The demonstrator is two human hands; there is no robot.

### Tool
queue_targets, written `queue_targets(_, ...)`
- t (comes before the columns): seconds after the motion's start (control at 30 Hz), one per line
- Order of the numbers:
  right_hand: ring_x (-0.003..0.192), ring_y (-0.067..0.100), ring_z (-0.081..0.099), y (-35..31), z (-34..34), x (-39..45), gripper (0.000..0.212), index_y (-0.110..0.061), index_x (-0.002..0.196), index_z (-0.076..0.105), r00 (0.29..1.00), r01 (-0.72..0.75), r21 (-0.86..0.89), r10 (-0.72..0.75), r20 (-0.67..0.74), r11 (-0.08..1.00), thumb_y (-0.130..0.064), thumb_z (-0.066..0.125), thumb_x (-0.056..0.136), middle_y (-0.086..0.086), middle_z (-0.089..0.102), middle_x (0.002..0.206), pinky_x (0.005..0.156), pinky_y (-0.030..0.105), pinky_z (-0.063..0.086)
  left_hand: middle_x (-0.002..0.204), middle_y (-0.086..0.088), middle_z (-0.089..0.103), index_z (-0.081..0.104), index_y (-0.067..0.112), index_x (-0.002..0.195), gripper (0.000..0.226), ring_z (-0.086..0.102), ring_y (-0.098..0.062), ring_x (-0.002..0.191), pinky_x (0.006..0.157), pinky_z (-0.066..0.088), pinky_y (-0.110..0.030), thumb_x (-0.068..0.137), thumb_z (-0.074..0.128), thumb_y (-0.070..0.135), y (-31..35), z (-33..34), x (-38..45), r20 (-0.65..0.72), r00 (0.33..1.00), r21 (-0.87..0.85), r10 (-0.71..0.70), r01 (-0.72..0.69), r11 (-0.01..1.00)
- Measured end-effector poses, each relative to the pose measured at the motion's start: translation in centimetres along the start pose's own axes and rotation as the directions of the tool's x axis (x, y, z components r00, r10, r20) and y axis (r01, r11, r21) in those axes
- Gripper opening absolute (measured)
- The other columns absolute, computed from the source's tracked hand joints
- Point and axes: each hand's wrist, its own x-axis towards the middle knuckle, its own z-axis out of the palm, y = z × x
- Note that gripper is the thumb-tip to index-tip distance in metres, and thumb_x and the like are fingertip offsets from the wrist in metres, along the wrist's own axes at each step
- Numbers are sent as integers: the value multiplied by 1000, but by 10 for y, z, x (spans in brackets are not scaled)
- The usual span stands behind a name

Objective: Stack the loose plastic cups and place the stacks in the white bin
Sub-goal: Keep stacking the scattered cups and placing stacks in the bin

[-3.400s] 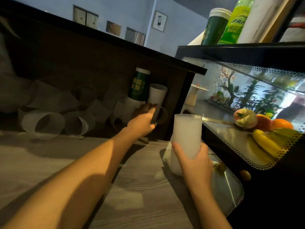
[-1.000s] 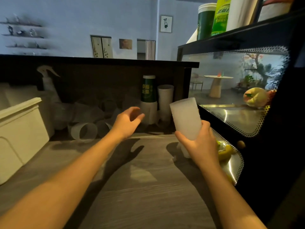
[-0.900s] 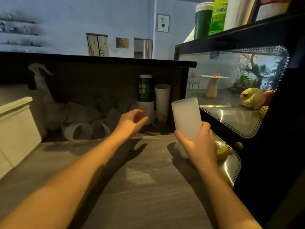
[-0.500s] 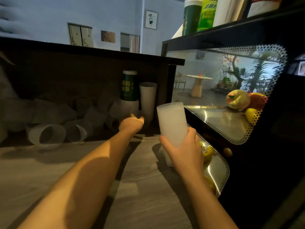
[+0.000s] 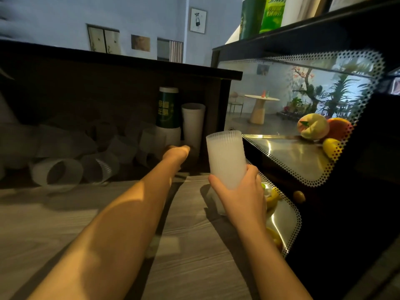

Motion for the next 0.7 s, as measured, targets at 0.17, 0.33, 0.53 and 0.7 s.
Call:
queue_targets(0.17, 94, 17, 43, 4, -2, 2, 77, -20, 127, 34, 1000, -31, 25, 31, 2, 999, -63, 68, 74, -3, 42, 110, 74, 34, 41, 123, -12, 60, 50, 4, 130, 60, 64, -26, 101, 84, 58, -39, 84, 74, 33, -14, -6, -23, 35, 996, -119, 76, -71, 990)
queue_targets(0.33, 95, 18, 42, 2, 1, -1, 78, -18, 127, 34, 997, 2, 48, -6, 82, 999, -62, 70, 74, 4, 46, 118, 73, 32, 38, 143, -14, 47, 29, 6, 148, 90, 58, -30, 117, 89, 56, -40, 79, 81, 30, -17, -43, -51, 56, 983, -213, 177, -162, 963)
queue_targets(0.53, 92, 16, 44, -5, 1, -9, 76, -20, 126, 34, 974, 179, -46, -170, 149, 983, -61, 70, 74, -3, 40, 108, 68, 29, 34, 128, -12, 55, 45, 13, 121, 48, 60, -26, 112, 97, 53, -42, 83, 75, 19, -5, -103, -95, 3, 975, -363, 223, -207, 909)
queue_targets(0.7, 101, 18, 50, -13, 6, -20, 79, -23, 132, 33, 935, 307, -60, -289, 206, 950, -61, 69, 74, -1, 43, 120, 70, 29, 38, 125, -11, 60, 42, 16, 133, 58, 66, -25, 109, 99, 52, -40, 85, 73, 18, -8, -128, -127, 59, 941, -499, 332, -260, 827)
